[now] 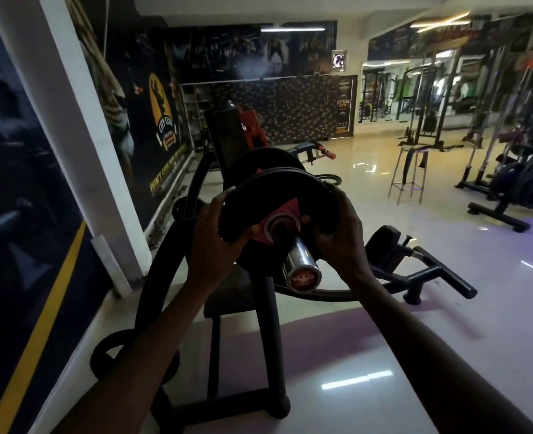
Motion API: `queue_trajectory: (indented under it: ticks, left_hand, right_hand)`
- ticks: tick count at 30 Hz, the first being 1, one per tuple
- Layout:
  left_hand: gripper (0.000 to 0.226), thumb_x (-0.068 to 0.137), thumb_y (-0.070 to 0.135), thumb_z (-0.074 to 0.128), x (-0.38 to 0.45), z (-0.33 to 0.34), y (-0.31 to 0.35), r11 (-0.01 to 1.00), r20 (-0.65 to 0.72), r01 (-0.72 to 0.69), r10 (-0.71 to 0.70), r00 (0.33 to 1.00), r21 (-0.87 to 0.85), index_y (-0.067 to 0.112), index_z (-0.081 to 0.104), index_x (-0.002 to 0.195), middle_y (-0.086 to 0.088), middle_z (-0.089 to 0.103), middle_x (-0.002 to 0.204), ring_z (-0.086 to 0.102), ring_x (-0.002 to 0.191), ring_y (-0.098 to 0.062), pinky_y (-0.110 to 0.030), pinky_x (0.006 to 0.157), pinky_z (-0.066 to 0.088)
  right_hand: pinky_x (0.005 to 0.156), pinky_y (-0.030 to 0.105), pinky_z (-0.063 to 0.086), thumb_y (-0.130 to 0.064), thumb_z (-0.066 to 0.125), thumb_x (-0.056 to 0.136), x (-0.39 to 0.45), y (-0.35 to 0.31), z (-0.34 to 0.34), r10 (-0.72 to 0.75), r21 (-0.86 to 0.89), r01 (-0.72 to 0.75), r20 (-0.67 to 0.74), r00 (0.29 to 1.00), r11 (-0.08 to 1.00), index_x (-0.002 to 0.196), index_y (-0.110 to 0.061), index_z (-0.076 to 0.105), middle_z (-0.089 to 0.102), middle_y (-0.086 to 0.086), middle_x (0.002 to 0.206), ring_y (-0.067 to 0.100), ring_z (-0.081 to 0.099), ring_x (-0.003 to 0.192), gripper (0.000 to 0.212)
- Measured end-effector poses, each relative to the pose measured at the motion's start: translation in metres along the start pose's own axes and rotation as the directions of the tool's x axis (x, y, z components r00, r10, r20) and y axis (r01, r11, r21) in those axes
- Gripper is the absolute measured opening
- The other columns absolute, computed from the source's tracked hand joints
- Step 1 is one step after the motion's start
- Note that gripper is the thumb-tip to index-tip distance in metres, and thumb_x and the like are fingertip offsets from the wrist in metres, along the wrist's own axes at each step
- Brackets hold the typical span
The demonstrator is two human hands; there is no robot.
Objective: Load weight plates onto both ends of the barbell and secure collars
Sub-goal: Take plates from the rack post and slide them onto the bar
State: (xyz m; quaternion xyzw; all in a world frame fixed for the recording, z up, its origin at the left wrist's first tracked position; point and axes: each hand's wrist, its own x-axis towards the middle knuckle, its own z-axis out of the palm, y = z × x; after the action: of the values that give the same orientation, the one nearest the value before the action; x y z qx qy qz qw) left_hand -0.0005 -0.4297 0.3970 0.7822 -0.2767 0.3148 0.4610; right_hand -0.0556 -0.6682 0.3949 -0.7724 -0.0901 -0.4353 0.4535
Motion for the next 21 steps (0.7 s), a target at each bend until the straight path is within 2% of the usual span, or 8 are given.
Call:
queue_trajectory:
  ticks: [3,5,10,13,15,17,19,21]
  left_hand:
    - [0.087,0.083,0.054,0.078,0.032,0.016,-0.026,0.994,-0.008,-0.014,0.015,1.000,0.107,0.029,0.039,0.158,-0.008,0.050,0.141,0.044,0.129,-0.009,-0.015,0.101,0.035]
    - [0.088,0.083,0.055,0.076,0.052,0.026,-0.046,0.988,-0.025,-0.019,0.023,0.999,0.156,0.029,0.040,0.158,-0.011,0.048,0.139,0.044,0.129,-0.016,-0.024,0.105,0.036]
    - [0.086,0.084,0.057,0.076,0.094,0.047,-0.086,0.976,-0.066,-0.001,0.015,0.998,0.217,0.030,0.041,0.158,-0.013,0.042,0.142,0.039,0.132,-0.023,-0.038,0.109,0.037]
    - [0.088,0.084,0.061,0.071,0.100,0.052,-0.101,0.979,-0.051,-0.028,0.039,0.998,0.203,0.030,0.038,0.159,-0.011,0.039,0.147,0.034,0.133,-0.010,-0.029,0.110,0.030]
    - [0.088,0.083,0.060,0.072,0.100,0.053,-0.105,0.984,-0.058,-0.018,0.029,0.998,0.178,0.029,0.038,0.159,-0.009,0.038,0.148,0.026,0.131,0.001,-0.017,0.108,0.026]
    - [0.087,0.083,0.058,0.073,0.099,0.054,-0.104,0.984,-0.068,-0.012,0.025,0.997,0.180,0.027,0.040,0.158,-0.010,0.040,0.149,0.024,0.130,0.002,-0.004,0.104,0.022]
    - [0.086,0.084,0.055,0.076,0.097,0.053,-0.101,0.985,-0.081,-0.004,0.018,0.997,0.172,0.026,0.042,0.157,-0.010,0.042,0.148,0.026,0.130,0.002,-0.004,0.103,0.023]
    - [0.082,0.086,0.049,0.079,0.093,0.050,-0.096,0.988,-0.088,0.009,0.004,0.996,0.153,0.023,0.044,0.156,-0.009,0.045,0.145,0.031,0.129,0.002,-0.014,0.107,0.029]
  right_hand:
    - [0.099,0.016,0.048,-0.010,0.077,0.084,0.036,0.023,0.021,-0.026,-0.038,0.027,0.035,0.999,0.999,0.146,-0.014,0.047,0.062,0.005,0.136,0.016,0.058,0.124,0.069]
    - [0.098,0.017,0.048,-0.010,0.076,0.084,0.057,0.036,0.034,-0.021,-0.060,0.023,0.042,0.999,0.998,0.147,-0.016,0.046,0.063,0.007,0.135,0.013,0.058,0.121,0.069]
    - [0.090,-0.004,0.036,-0.008,0.076,0.085,0.097,0.066,0.065,-0.013,-0.106,0.018,0.049,0.999,0.994,0.149,-0.017,0.045,0.062,0.006,0.136,0.014,0.057,0.121,0.072]
    - [0.091,-0.001,0.038,-0.009,0.076,0.086,0.102,0.076,0.071,-0.060,-0.109,0.064,0.038,0.997,0.992,0.148,-0.019,0.046,0.062,-0.002,0.132,0.006,0.056,0.118,0.070]
    - [0.093,0.001,0.040,-0.010,0.076,0.087,0.101,0.079,0.071,-0.070,-0.098,0.072,0.028,0.997,0.993,0.148,-0.022,0.046,0.060,-0.008,0.131,0.003,0.055,0.118,0.069]
    - [0.095,0.002,0.040,-0.011,0.077,0.087,0.101,0.079,0.071,-0.065,-0.096,0.068,0.034,0.997,0.993,0.148,-0.021,0.046,0.059,-0.009,0.131,0.004,0.055,0.119,0.069]
    - [0.097,0.002,0.040,-0.014,0.077,0.087,0.101,0.079,0.071,-0.050,-0.106,0.054,0.038,0.998,0.993,0.148,-0.019,0.046,0.061,-0.004,0.134,0.006,0.055,0.121,0.069]
    - [0.099,0.005,0.041,-0.015,0.078,0.086,0.100,0.077,0.069,-0.009,-0.128,0.015,0.049,0.999,0.992,0.150,-0.018,0.045,0.061,0.004,0.139,0.009,0.053,0.124,0.072]
